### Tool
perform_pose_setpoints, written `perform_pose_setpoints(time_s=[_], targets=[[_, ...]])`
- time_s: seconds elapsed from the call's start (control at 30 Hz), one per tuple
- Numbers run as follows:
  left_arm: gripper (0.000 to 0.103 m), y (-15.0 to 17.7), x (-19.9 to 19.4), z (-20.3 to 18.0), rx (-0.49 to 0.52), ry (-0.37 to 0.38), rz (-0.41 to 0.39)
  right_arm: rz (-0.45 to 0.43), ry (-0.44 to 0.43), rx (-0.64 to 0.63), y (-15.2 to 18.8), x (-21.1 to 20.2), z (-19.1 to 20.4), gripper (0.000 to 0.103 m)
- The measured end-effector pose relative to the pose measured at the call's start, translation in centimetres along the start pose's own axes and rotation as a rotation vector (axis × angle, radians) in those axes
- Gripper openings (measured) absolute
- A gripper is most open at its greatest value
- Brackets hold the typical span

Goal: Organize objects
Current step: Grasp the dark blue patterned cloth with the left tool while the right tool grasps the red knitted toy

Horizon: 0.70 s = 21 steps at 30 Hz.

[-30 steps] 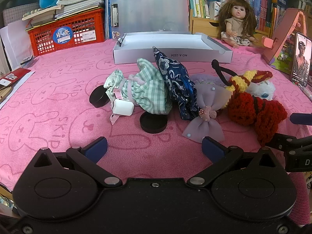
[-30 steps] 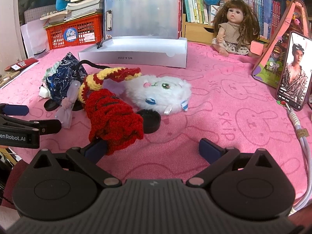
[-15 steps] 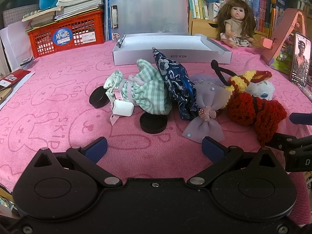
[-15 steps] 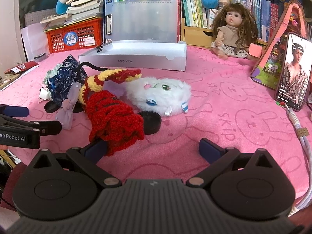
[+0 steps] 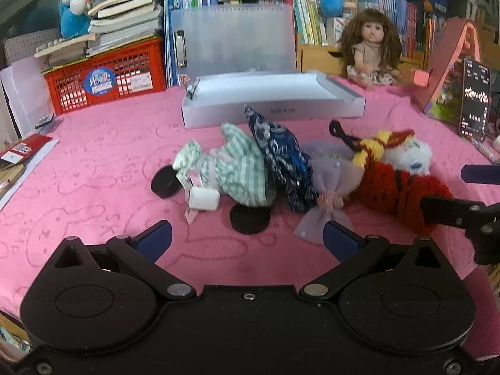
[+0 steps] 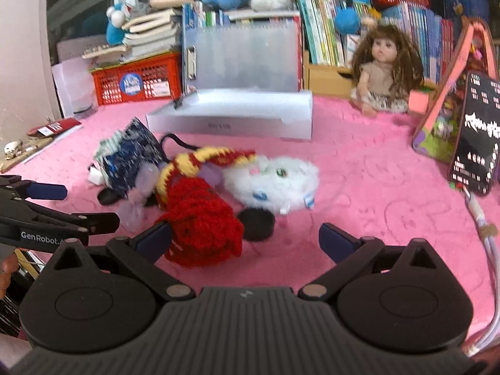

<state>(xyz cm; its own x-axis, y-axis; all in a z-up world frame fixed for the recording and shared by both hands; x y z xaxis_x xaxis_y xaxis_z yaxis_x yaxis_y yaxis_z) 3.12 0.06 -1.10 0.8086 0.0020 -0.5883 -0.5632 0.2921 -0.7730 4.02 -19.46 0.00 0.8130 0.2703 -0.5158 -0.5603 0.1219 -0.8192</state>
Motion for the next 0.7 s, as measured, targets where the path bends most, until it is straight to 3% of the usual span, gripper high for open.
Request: perform_pose_setpoints(time_s=[0.23, 0.47, 0.57, 0.7], targets=[[0.101, -0.8, -0.7, 1.8, -0.053, 0.01, -0.04, -0.033, -0.018, -0.037, -0.8, 0.2, 1.0, 0.103], [0.079, -1.9, -0.7, 3.2, -0.118, 0.056, -0.07, -0.045, -0.036, -0.061, -1.3, 0.2, 1.7, 0.102], [0.068, -2.4, -0.9, 3.0, -0.119, 0.067, -0.097, -0.031, -0.036, -0.06, -1.3, 0.5, 1.9, 0.098], [0.062, -3.5, -1.1, 2.4, -0.12, 0.101, -0.134, -0.021, -0.049, -0.065, -1.0, 0.7, 2.1, 0.091]])
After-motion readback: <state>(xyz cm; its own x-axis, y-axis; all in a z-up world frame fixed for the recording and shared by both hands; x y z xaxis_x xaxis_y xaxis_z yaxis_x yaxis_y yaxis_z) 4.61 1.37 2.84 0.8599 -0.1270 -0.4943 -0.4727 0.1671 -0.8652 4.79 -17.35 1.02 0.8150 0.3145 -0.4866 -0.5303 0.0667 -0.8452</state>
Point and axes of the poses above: each gripper's, at about its wrist camera, not at the fingertips, and x roughly the way its jaws point, z to its left, y to its underside, the point moved 5 cm from there along x, roughly the way its jaws point, and after that the axes turned 14 degrees about x, right-handed, at the moved point
